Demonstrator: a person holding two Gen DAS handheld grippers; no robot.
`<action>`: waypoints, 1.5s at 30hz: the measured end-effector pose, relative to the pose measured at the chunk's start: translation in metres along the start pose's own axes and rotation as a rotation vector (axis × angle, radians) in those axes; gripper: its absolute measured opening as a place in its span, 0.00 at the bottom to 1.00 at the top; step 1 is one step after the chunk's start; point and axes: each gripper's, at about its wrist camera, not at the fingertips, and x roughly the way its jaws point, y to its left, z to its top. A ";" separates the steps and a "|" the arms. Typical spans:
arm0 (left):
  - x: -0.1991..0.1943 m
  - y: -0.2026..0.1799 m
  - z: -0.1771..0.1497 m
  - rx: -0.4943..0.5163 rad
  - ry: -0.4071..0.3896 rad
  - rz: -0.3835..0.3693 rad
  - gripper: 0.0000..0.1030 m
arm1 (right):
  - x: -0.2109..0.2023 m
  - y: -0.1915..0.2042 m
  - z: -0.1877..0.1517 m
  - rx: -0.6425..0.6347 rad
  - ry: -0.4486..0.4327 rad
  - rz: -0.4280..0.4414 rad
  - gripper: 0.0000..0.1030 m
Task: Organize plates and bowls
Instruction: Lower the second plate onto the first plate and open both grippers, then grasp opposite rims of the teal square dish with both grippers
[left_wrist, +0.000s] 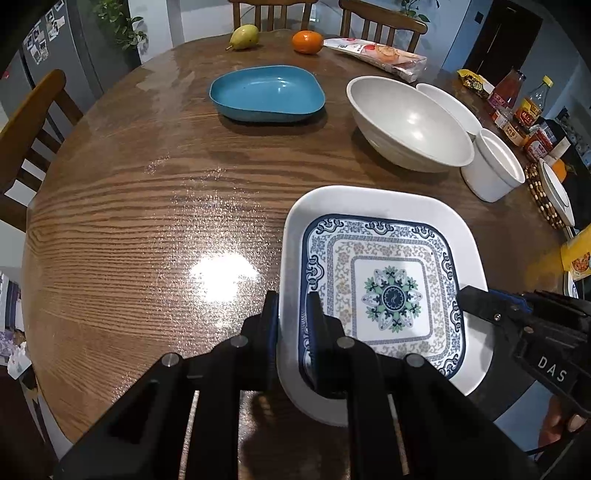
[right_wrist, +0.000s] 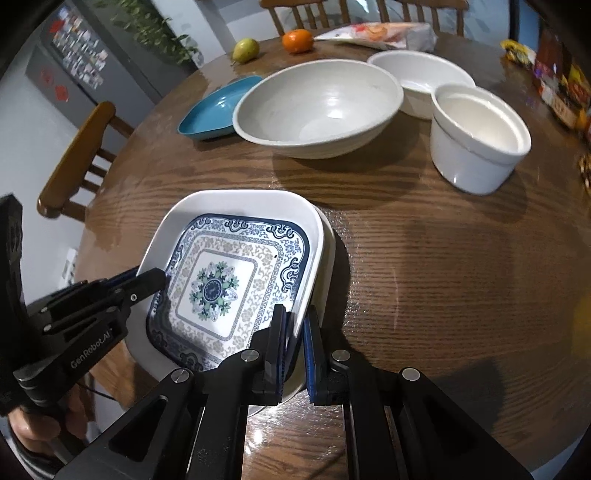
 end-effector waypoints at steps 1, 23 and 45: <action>0.000 0.001 0.000 -0.004 0.003 -0.003 0.13 | -0.001 0.001 0.000 -0.012 -0.005 -0.010 0.09; -0.011 0.045 0.028 -0.144 -0.052 -0.007 0.42 | -0.026 -0.012 0.013 0.052 -0.093 0.036 0.38; 0.069 0.085 0.181 -0.161 -0.059 0.167 0.29 | -0.026 0.006 0.045 0.083 -0.153 0.153 0.39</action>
